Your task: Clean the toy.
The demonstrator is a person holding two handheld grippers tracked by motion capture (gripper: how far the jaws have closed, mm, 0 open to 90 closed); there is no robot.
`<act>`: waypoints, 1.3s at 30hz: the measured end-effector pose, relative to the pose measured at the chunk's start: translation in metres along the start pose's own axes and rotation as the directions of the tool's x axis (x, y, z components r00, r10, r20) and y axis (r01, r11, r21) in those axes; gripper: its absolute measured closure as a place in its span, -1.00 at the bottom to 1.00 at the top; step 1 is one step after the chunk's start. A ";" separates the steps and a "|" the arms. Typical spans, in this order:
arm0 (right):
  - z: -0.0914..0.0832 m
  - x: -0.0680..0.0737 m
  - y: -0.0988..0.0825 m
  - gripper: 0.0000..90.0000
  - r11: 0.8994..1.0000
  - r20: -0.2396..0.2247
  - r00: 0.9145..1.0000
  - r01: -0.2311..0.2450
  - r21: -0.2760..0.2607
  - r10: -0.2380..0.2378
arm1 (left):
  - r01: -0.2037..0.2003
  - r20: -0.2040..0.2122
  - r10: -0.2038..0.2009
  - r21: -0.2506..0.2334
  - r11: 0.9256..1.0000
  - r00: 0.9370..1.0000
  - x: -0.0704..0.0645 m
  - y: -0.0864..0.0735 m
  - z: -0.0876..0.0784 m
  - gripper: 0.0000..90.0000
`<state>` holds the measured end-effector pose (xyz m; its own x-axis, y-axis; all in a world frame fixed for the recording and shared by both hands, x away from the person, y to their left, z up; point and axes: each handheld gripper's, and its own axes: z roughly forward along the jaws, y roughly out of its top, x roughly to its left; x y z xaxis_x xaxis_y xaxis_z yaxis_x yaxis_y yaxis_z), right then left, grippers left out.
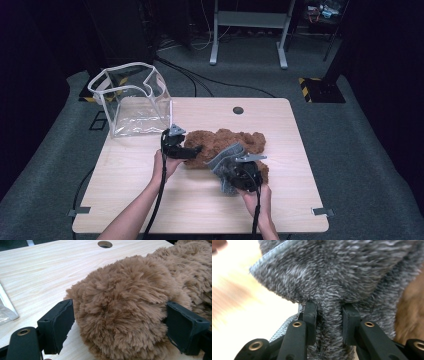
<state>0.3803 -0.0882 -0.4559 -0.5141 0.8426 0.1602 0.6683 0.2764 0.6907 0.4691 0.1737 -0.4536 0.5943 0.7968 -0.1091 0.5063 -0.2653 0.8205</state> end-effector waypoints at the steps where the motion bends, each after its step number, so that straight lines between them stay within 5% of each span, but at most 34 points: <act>1: 0.000 0.000 0.005 0.55 1.000 0.009 1.000 0.001 -0.011 0.000 | -0.001 -0.001 0.001 0.000 1.000 1.000 0.000 0.000 0.000 -0.67; 7: 0.018 -0.004 0.000 0.56 0.998 0.052 0.999 0.001 0.071 -0.004 | -0.018 0.003 0.018 0.008 1.000 1.000 -0.002 -0.001 -0.001 -0.67; 12: 0.009 -0.018 -0.020 0.56 0.993 0.060 0.998 -0.030 0.115 0.023 | -0.018 -0.003 0.018 -0.001 1.000 1.000 -0.003 -0.001 -0.001 -0.67; 15: -0.004 -0.029 -0.028 0.56 0.994 0.043 0.997 -0.067 0.089 0.063 | -0.019 -0.008 0.019 0.000 1.000 1.000 -0.004 -0.001 -0.002 -0.67; 20: -0.037 -0.047 -0.028 0.56 0.996 0.086 0.993 -0.084 -0.018 0.085 | -0.030 -0.027 0.029 -0.005 1.000 0.999 -0.009 0.001 -0.007 -0.67; 28: -0.074 -0.092 -0.032 0.55 0.974 0.172 0.962 -0.190 -0.125 0.210 | 0.001 -0.029 -0.003 -0.060 0.998 1.000 -0.028 0.005 -0.028 -0.67; 39: -0.071 -0.129 -0.051 0.54 0.949 0.211 0.926 -0.294 -0.117 0.313 | -0.046 0.066 0.049 -0.040 0.998 0.997 -0.069 -0.008 -0.035 -0.68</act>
<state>0.3739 -0.2440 -0.4617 -0.1537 0.9643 0.2155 0.7218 -0.0394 0.6909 0.4023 0.1393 -0.4332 0.6584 0.7452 -0.1056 0.4530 -0.2803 0.8463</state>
